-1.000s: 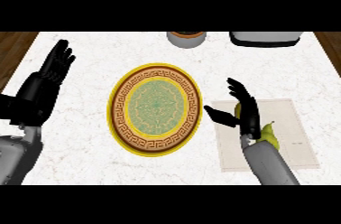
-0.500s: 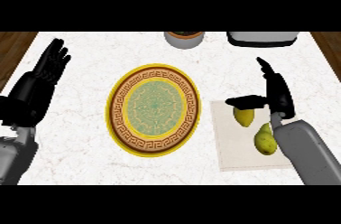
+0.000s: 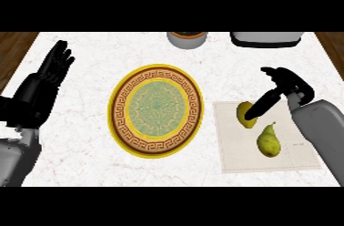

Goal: Pick the pear from the placemat and place it in the plate

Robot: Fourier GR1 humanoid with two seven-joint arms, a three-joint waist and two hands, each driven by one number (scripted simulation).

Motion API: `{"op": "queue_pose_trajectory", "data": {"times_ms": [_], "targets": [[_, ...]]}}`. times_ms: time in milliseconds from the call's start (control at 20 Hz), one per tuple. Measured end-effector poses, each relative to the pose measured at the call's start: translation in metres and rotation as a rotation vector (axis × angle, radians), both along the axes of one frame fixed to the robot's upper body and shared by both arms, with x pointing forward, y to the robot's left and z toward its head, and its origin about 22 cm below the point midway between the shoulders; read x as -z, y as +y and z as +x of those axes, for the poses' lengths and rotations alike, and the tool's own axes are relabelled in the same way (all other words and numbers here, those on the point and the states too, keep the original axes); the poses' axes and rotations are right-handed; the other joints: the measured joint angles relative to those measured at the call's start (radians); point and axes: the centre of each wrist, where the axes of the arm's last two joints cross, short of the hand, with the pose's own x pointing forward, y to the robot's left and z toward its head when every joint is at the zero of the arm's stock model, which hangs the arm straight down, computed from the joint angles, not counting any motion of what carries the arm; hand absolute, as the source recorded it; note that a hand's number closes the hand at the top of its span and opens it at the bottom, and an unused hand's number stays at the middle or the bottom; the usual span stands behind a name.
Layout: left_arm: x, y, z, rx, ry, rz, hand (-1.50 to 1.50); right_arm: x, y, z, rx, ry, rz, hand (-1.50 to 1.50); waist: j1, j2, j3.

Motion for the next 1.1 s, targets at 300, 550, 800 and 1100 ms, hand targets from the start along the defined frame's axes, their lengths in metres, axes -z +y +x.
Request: {"op": "queue_pose_trajectory", "data": {"times_ms": [300,550,800,1100], "targets": [[-0.006,0.0,0.0,0.004,-0.007,0.001,0.0,0.002,-0.001,0.003,-0.036,0.141,0.022,-1.5,0.002,0.001,0.001],[-0.001,0.0,0.002,0.006,-0.011,0.003,0.0,0.017,-0.005,0.006,-0.034,0.204,-0.03,-1.5,0.004,0.004,0.002],[-0.004,0.004,0.0,0.006,-0.006,0.001,0.0,0.03,-0.015,0.004,-0.026,0.273,-0.09,-1.5,0.005,0.003,0.002],[-0.009,0.003,0.003,-0.006,-0.007,0.001,0.0,0.049,-0.025,-0.005,-0.021,0.345,-0.113,-1.5,-0.001,0.003,0.003]]}}
